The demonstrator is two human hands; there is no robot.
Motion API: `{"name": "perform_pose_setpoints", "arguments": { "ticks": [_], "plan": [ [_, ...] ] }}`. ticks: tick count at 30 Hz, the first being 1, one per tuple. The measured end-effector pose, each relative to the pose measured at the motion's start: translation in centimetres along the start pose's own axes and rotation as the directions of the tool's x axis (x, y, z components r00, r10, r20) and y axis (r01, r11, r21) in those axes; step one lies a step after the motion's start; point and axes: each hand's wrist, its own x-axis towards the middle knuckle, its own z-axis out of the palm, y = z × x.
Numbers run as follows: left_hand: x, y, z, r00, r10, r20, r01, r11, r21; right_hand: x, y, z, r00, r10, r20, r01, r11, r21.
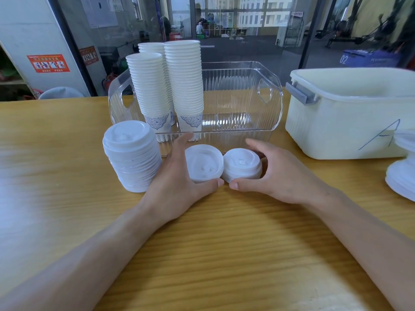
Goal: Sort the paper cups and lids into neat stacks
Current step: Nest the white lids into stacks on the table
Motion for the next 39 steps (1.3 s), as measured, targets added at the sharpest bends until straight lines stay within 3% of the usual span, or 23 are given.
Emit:
{"name": "perform_pose_setpoints", "arguments": {
  "ticks": [3, 6, 12, 18, 21, 25, 29, 33, 39],
  "plan": [
    [0.1, -0.1, 0.0, 1.0, 0.016, -0.01, -0.017, 0.999, -0.046, -0.3, -0.6, -0.2, 0.98, -0.029, -0.199, 0.052, 0.992, 0.114],
    [0.1, -0.1, -0.1, 0.998, 0.061, -0.022, -0.062, 0.995, -0.08, -0.8, -1.4, 0.1, 0.909, -0.11, -0.403, 0.223, 0.944, 0.243],
    [-0.6, 0.6, -0.1, 0.963, 0.268, 0.017, -0.267, 0.964, -0.01, -1.7, -2.4, 1.6, 0.938, -0.287, -0.196, 0.324, 0.927, 0.19],
    [-0.8, 1.2, -0.1, 0.934, 0.351, -0.062, -0.356, 0.929, -0.102, -1.8, -2.7, 1.3, 0.929, -0.304, -0.212, 0.351, 0.906, 0.238],
    [-0.9, 1.6, -0.3, 0.922, 0.365, -0.129, -0.384, 0.902, -0.195, -1.7, -2.5, 1.3, 0.942, -0.278, -0.187, 0.329, 0.874, 0.357],
    [-0.9, 1.8, -0.3, 0.93, 0.348, -0.114, -0.366, 0.896, -0.252, -1.4, -2.2, 1.4, 0.961, -0.248, -0.119, 0.272, 0.783, 0.56],
    [-0.6, 1.3, -0.2, 0.953, 0.287, -0.098, -0.303, 0.922, -0.241, -1.1, -2.1, 1.2, 0.961, -0.244, -0.132, 0.275, 0.773, 0.571],
    [-0.4, 0.7, -0.2, 0.974, 0.216, -0.073, -0.225, 0.962, -0.153, -0.7, -1.5, 0.9, 0.955, -0.234, -0.183, 0.297, 0.787, 0.541],
    [-0.2, 0.4, -0.2, 0.996, 0.078, -0.04, -0.077, 0.997, 0.017, -0.5, -0.6, 0.2, 0.966, -0.219, -0.14, 0.252, 0.918, 0.307]
  ]
}}
